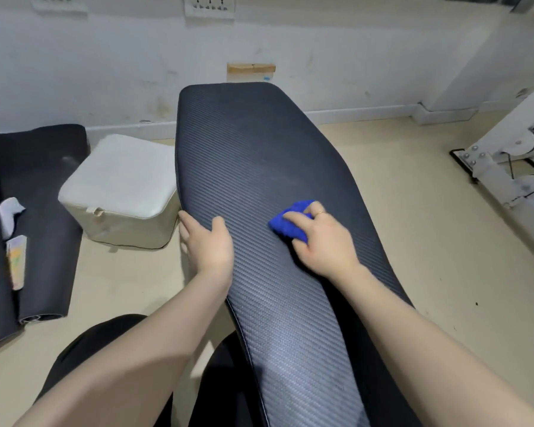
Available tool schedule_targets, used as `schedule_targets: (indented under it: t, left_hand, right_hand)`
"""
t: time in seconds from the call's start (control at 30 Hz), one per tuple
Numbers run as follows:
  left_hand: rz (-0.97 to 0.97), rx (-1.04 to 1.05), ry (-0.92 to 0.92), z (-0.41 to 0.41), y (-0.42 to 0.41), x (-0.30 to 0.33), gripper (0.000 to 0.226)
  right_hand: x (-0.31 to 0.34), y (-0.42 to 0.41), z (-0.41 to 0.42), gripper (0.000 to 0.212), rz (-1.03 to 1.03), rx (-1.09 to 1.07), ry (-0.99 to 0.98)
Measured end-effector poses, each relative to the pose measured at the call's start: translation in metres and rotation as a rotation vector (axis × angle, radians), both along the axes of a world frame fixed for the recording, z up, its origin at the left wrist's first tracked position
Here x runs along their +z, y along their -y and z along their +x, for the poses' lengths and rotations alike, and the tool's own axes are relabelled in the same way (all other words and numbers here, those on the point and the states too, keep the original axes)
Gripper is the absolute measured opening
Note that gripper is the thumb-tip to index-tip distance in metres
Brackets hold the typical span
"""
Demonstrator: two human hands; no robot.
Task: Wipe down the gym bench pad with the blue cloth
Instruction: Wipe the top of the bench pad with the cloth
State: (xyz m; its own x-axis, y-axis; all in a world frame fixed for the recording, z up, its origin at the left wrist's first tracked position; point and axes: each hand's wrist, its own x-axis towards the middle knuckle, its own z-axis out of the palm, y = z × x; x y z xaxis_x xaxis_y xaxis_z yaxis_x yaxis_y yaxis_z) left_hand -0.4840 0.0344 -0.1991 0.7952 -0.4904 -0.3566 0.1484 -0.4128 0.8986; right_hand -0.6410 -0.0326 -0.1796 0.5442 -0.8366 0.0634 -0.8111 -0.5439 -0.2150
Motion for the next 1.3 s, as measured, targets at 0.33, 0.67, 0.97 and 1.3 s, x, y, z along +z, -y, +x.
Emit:
schedule_targets:
  t: [0.33,0.67,0.97,1.3]
  left_hand:
    - [-0.397,0.256,-0.394,0.011,-0.003,-0.003,0.052]
    - [-0.219,-0.19,-0.256,0.062,-0.04,-0.008,0.042]
    - [-0.155,-0.448,-0.31,0.058,-0.05,-0.005,0.062]
    - [-0.112,-0.416,-0.317,0.052,-0.048,0.001,0.062]
  right_hand:
    - [-0.007,-0.031,0.109,0.035,-0.134,0.136,0.006]
    - [-0.001,-0.022,0.101,0.042,-0.082,0.101,-0.05]
    - [0.0,-0.061,0.076,0.047,0.022,0.107,0.077]
    - [0.004,-0.141,0.023,0.04,0.152,0.179,0.024]
